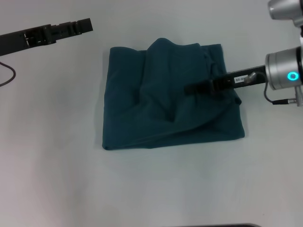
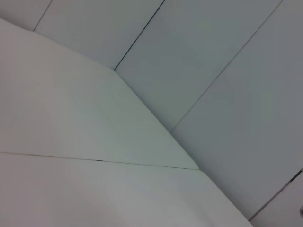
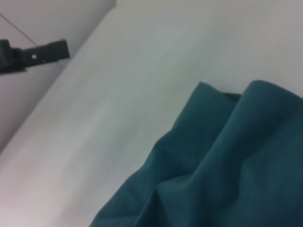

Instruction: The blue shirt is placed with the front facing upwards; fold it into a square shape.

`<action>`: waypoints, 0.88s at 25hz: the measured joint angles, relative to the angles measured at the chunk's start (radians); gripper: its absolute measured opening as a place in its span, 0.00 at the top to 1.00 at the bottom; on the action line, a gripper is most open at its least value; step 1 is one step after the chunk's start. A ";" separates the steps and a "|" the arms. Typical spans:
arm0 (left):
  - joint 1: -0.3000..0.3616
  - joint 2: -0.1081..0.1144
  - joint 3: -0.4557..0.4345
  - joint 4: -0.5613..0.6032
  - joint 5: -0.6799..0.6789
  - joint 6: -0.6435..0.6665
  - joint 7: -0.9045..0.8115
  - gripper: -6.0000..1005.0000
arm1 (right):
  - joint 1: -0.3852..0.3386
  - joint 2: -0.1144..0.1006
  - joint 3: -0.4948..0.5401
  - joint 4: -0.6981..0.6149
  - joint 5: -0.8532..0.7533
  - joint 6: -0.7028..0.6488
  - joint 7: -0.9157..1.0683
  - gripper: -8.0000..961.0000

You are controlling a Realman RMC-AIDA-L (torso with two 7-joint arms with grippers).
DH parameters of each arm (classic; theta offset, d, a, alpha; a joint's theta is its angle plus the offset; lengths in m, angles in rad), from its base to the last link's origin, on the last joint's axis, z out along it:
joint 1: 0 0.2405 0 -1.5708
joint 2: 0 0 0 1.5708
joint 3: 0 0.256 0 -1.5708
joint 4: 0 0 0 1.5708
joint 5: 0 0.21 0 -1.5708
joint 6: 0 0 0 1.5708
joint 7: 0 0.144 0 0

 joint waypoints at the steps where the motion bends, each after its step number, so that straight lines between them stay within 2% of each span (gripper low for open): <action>1: 0.000 0.000 0.000 0.000 0.000 0.000 0.000 0.05 | -0.013 -0.003 0.014 0.007 0.009 0.015 -0.010 0.94; 10: 0.000 -0.002 0.000 0.000 -0.001 -0.009 0.000 0.05 | -0.126 -0.020 0.134 0.071 0.027 0.172 -0.057 0.96; 22: 0.000 -0.002 0.000 0.000 -0.002 -0.015 0.000 0.06 | -0.213 -0.036 0.167 0.073 0.019 0.242 -0.060 0.96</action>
